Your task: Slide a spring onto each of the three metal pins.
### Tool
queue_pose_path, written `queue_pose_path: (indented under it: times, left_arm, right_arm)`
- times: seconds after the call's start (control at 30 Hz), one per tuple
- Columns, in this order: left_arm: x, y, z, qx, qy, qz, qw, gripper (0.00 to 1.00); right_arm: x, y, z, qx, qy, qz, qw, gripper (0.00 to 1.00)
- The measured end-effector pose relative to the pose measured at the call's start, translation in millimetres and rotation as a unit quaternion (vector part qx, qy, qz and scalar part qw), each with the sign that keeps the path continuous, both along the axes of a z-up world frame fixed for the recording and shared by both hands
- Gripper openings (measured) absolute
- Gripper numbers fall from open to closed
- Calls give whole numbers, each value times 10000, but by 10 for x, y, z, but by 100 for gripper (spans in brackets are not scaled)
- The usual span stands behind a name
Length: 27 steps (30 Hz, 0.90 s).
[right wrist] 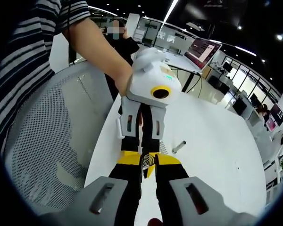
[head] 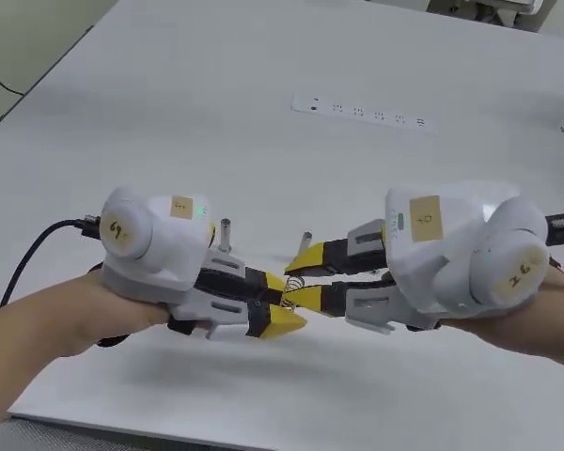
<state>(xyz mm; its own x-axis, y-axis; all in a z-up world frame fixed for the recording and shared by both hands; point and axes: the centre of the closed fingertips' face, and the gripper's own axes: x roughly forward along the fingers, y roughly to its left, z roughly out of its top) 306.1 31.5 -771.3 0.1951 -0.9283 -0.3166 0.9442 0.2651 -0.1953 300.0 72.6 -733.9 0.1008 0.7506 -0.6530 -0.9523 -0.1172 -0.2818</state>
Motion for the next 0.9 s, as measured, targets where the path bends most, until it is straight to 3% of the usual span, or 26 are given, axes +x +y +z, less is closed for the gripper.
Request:
queue_pose_path:
  times: [0.6,0.9]
  left_arm:
    - [72,129,-30,39,66,190,9998,9]
    - [105,327,-55,139,180,326,9992,20]
  right_arm:
    - [93,-8,-25,-86,-165,-69,9998,7]
    - [162,-93,-104,-206,-205,-178,9994,7]
